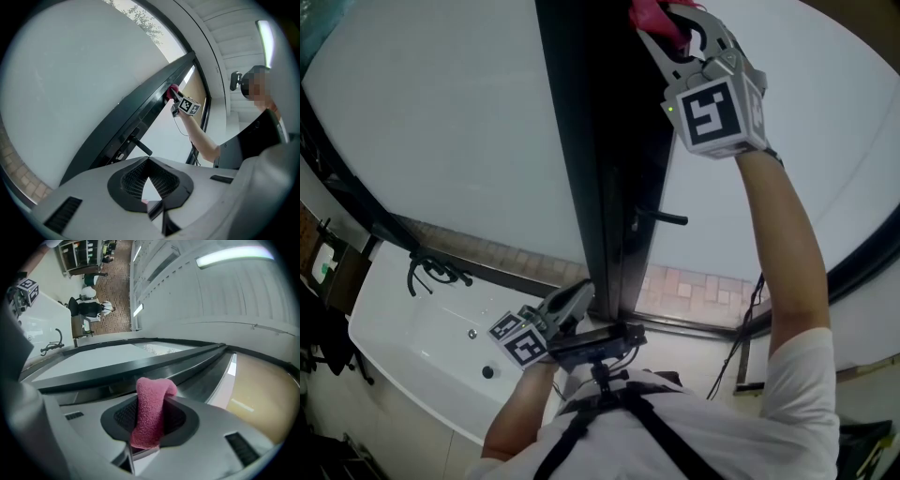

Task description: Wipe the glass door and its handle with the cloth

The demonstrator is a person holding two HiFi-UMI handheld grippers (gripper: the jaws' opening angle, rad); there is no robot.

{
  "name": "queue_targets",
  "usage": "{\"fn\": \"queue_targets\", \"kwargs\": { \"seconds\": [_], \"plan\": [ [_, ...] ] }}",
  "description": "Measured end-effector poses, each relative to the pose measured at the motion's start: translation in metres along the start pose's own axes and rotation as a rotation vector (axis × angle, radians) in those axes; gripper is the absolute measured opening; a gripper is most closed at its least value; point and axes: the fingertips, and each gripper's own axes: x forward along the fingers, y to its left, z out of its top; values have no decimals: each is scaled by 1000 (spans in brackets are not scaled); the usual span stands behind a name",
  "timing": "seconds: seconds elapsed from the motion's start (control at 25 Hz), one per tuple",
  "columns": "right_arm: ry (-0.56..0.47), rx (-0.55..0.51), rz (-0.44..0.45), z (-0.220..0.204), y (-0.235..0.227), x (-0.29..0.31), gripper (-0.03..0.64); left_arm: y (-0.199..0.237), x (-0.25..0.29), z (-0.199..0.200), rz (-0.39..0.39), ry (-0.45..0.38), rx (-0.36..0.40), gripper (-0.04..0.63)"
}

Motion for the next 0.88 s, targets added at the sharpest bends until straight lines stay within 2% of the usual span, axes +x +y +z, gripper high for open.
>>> {"fn": "queue_targets", "kwargs": {
  "seconds": [0.24, 0.36, 0.88],
  "plan": [
    [20, -41, 1, -4, 15, -2, 101, 5, 0, -6, -8, 7, -41, -8],
    [12, -57, 10, -5, 25, -5, 102, 4, 3, -4, 7, 3, -19, -9],
    [18, -47, 42, -16, 44, -34, 103, -5, 9, -21, 0, 9, -17, -8]
  ]
}}
